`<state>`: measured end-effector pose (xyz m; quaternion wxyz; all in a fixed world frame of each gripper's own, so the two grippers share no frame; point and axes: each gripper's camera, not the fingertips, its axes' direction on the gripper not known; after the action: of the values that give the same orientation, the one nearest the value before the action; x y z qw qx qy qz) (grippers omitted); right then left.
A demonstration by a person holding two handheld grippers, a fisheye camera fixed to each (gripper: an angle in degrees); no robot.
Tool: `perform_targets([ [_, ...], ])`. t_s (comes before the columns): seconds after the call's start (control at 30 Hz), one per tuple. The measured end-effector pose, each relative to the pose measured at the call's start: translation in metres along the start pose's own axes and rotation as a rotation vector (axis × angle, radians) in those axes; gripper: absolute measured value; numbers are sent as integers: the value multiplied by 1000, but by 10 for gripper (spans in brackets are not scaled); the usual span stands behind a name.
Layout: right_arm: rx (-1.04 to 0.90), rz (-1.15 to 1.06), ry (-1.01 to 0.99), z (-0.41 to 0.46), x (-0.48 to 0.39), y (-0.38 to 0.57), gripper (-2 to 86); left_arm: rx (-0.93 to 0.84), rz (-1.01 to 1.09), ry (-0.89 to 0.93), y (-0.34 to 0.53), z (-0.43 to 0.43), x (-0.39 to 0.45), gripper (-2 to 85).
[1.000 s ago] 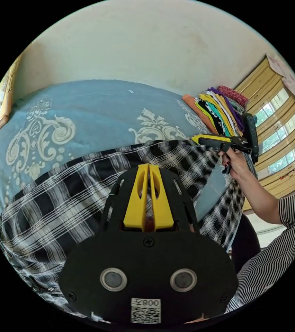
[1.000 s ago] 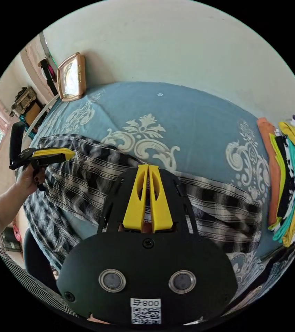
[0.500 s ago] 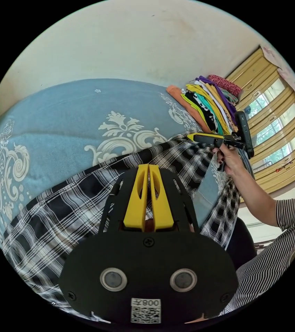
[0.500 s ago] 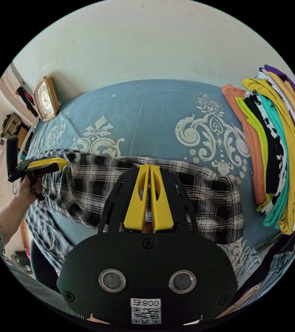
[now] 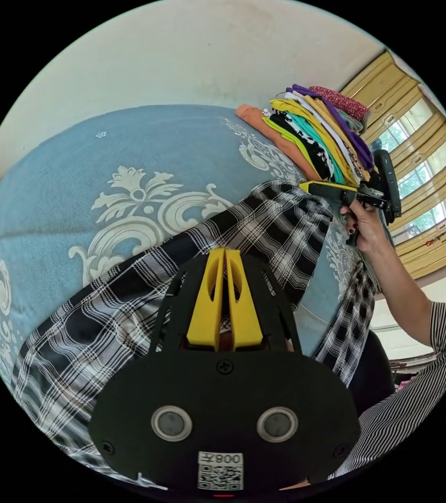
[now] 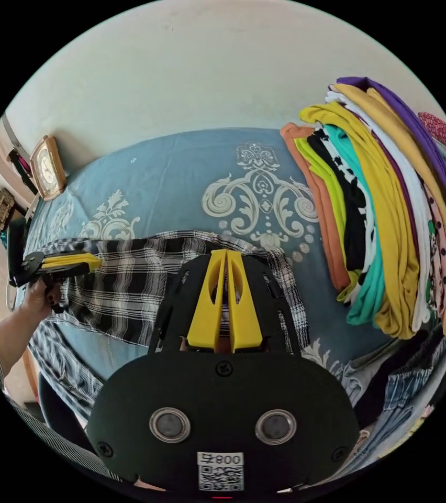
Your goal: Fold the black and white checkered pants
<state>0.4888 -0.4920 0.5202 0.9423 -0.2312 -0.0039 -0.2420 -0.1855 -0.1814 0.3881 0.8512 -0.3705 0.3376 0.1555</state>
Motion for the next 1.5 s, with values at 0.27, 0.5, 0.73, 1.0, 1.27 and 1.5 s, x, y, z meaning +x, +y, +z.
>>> perform_targets([
  [0.27,28,13,-11,-5,31,6,0,46,-7,104,19,-7,17,1],
  [0.5,-65,46,9,26,44,-1,0,-27,-5,98,41,9,31,2],
  [0.73,14,17,-32,-8,48,24,0,49,16,147,81,-16,39,1],
  [1.0,-46,60,-50,2,44,69,0,65,-63,106,137,-30,31,1],
  [1.27,-85,14,-31,-1,3,80,1,56,-199,105,210,-56,10,2],
  [1.5,-37,-102,-231,-49,-57,88,1,152,-303,49,341,-142,1,6],
])
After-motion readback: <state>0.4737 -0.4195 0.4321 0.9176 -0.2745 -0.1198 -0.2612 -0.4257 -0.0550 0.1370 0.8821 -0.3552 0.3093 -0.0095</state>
